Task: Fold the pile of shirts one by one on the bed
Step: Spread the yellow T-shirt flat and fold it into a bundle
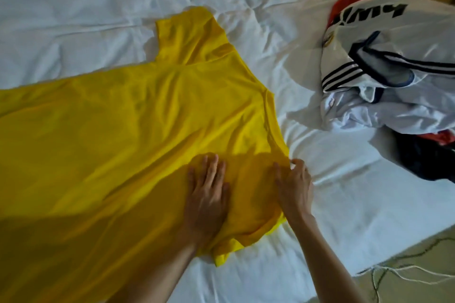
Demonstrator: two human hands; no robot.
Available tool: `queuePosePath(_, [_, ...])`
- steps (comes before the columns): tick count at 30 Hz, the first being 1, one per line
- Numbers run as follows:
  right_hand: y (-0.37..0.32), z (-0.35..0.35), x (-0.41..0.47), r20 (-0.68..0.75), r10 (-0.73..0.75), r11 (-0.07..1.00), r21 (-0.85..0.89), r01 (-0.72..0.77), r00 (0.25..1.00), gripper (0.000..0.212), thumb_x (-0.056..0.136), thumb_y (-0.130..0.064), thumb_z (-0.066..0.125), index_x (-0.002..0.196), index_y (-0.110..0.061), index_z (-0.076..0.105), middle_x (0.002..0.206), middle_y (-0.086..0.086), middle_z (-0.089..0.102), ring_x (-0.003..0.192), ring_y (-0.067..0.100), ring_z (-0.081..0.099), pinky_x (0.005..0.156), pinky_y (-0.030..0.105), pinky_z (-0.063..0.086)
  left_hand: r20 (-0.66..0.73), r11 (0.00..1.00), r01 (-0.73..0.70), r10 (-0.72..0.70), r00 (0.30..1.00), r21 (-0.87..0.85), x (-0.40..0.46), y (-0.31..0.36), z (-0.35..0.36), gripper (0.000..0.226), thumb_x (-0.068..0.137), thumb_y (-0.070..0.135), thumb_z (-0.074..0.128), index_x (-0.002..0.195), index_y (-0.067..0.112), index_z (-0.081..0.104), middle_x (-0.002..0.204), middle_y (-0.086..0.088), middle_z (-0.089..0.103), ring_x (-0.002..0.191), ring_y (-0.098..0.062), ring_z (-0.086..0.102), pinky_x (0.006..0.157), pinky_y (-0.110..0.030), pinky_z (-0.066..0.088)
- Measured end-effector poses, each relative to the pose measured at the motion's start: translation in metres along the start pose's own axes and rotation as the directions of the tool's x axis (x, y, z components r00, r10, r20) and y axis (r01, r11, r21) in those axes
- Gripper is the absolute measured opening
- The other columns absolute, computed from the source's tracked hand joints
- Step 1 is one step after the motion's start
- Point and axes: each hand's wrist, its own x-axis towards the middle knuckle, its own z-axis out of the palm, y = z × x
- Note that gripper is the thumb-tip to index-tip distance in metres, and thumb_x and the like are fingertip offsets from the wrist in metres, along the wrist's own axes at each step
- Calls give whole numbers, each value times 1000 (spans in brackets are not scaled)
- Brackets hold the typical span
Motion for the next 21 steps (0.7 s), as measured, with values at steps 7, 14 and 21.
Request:
queuePosePath(7, [22, -19, 9, 10, 82, 997, -3, -82, 997, 33, 103, -31, 45, 98, -4, 64, 102, 30, 65, 99, 45, 59, 70, 42, 37, 96, 1000, -9, 12, 995, -26, -7, 2, -6, 56, 102, 42, 28, 150, 15, 42, 160, -12, 31, 147, -32, 29, 114, -56, 20])
queuePosePath(14, [23, -30, -35, 56, 170, 950, 255, -178, 984, 38, 102, -39, 48, 113, -6, 63, 109, 22, 68, 108, 39, 59, 85, 42, 43, 154, 1000, 17, -17, 988, 3, -23, 9, -11, 58, 100, 44, 28, 146, 16, 49, 155, -15, 39, 143, -35, 37, 110, -56, 22])
queuePosePath(21, [37, -17, -111, 215, 254, 890, 329, -315, 943, 38, 89, -45, 63, 74, -10, 66, 65, 5, 70, 70, 26, 68, 72, 46, 56, 144, 1000, 31, -30, 989, 0, -32, 11, -8, 56, 99, 44, 32, 144, 19, 51, 153, -13, 44, 140, -35, 42, 105, -59, 39])
